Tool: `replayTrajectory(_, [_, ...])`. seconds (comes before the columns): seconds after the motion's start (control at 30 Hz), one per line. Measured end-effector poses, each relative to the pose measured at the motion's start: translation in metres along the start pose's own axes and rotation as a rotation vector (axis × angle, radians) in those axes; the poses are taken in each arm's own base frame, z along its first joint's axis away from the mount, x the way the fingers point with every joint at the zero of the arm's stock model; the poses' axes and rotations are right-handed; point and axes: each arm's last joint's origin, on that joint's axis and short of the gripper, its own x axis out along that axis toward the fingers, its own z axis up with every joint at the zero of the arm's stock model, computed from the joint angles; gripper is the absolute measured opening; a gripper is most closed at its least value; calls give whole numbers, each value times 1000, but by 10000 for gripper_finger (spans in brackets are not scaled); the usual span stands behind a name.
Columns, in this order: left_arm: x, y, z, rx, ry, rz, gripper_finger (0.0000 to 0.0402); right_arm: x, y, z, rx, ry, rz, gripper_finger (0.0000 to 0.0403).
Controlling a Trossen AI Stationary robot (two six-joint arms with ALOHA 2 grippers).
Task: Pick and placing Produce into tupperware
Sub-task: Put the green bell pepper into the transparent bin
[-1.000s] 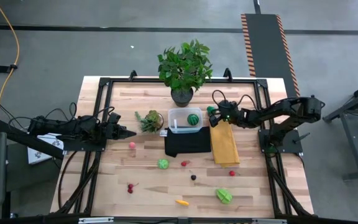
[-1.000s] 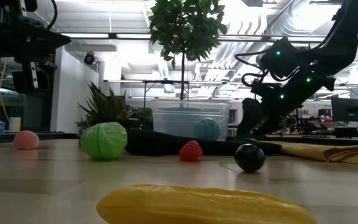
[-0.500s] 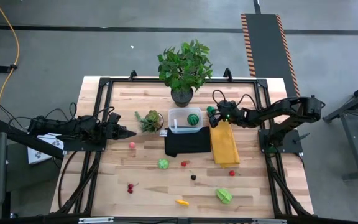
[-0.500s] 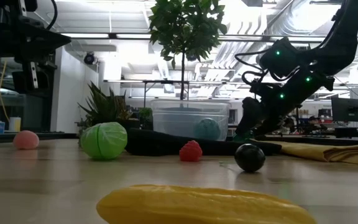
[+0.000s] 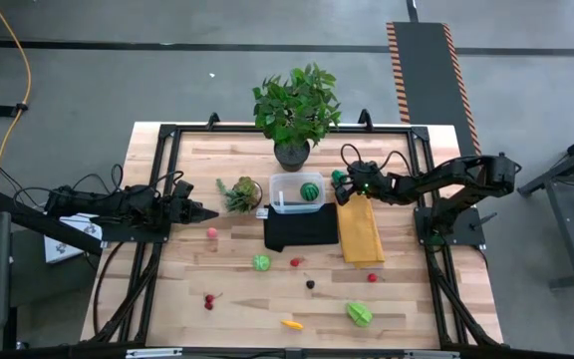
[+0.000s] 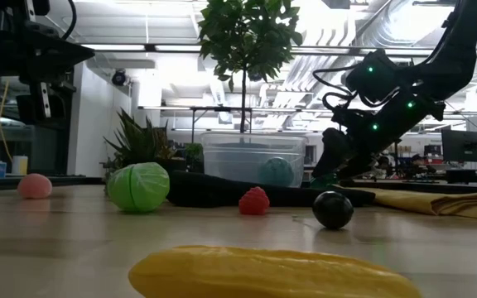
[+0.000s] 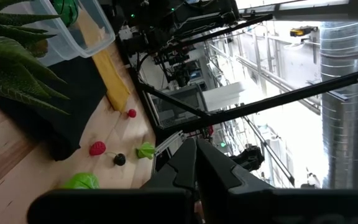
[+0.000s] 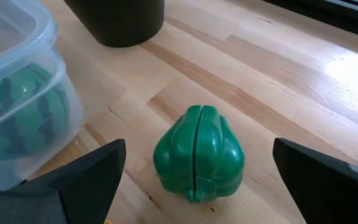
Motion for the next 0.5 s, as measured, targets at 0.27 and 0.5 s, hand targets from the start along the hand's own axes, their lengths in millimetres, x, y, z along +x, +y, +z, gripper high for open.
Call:
replayTrajectory(0.27, [0,0,0,0,0,0,1,0,0,-1,-3,7,-2,386])
replayTrajectory(0.5, [0,0,0,0,0,0,1,0,0,-1,-2,6,-3,370])
